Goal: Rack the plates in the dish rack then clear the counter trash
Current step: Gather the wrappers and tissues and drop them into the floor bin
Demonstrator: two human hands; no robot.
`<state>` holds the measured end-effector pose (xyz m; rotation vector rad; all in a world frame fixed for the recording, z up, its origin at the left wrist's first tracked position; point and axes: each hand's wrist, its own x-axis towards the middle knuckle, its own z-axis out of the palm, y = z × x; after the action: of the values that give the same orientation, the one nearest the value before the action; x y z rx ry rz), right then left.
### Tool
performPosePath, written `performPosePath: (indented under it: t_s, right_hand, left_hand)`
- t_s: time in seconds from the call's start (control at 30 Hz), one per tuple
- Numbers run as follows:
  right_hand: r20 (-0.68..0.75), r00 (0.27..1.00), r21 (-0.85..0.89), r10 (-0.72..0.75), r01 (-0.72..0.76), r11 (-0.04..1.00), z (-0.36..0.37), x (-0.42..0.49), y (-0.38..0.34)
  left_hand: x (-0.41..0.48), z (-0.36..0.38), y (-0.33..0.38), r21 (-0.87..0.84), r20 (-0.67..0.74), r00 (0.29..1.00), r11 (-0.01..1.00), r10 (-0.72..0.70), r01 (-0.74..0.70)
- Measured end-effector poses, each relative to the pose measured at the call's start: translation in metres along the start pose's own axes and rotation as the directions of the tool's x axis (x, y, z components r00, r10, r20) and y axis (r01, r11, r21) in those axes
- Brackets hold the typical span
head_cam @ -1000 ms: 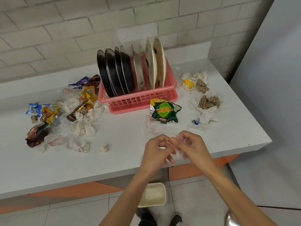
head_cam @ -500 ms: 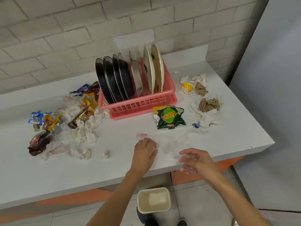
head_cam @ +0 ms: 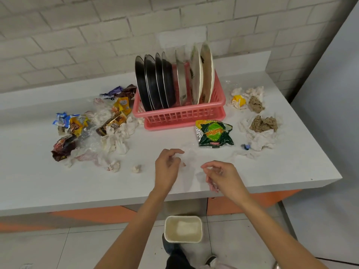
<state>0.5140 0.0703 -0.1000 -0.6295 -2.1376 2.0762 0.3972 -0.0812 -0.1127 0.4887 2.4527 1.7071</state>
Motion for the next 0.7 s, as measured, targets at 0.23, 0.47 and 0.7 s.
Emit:
performPosePath:
  t_s: [0.23, 0.47, 0.7]
  right_hand:
    - [0.135, 0.981, -0.158, -0.139, 0.16, 0.974, 0.029, -0.002, -0.018]
    - [0.231, 0.971, -0.093, -0.063, 0.086, 0.992, 0.049, -0.023, -0.003]
    - [0.135, 0.991, 0.028, 0.019, -0.023, 0.999, 0.051, -0.038, 0.002]
  left_hand:
    - [-0.009, -0.009, 0.015, -0.252, 0.031, 0.982, 0.949, -0.187, 0.189]
    - [-0.027, -0.018, 0.02, -0.237, 0.053, 0.971, 0.941, -0.235, 0.241]
    - [-0.047, -0.041, 0.015, -0.155, 0.08, 0.959, 0.947, -0.271, 0.281]
